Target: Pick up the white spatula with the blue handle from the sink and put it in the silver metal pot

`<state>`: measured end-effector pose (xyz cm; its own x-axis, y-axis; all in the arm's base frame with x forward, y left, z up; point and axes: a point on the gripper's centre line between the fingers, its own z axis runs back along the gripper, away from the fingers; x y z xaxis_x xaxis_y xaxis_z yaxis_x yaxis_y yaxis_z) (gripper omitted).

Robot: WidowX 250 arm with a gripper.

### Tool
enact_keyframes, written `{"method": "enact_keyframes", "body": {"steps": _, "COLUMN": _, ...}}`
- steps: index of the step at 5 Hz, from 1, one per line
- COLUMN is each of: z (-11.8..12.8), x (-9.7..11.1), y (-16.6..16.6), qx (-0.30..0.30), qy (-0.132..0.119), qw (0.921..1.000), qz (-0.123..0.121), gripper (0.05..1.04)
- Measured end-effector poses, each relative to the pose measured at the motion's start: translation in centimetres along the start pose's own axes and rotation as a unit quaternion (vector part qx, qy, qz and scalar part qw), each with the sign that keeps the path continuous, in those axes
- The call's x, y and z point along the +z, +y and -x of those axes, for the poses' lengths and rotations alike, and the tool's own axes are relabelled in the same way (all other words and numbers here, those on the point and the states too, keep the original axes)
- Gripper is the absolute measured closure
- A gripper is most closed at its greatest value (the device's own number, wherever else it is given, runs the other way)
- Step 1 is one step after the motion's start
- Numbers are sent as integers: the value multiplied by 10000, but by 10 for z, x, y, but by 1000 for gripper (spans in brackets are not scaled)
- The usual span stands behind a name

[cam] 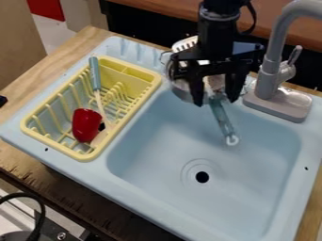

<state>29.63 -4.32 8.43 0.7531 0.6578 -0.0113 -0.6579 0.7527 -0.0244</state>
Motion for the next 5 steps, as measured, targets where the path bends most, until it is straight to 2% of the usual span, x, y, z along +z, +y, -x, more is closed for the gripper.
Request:
{"method": "enact_keyframes", "body": {"steps": 1, "z": -2, "x": 3, "y": -2, "qx": 36, "qy": -25, "qw": 10000, "qz": 50, "gripper": 74}}
{"method": "enact_keyframes", "body": {"steps": 4, "z": -3, "x": 3, "y": -1, "qx": 103, "qy": 58, "qw": 9999, "qz": 109, "gripper": 83}}
{"method": "enact_keyframes", "body": {"steps": 5, "z": -6, "x": 6, "y": -4, "qx": 124, "qy": -168, "qw": 9996, "qz": 180, "gripper": 83}}
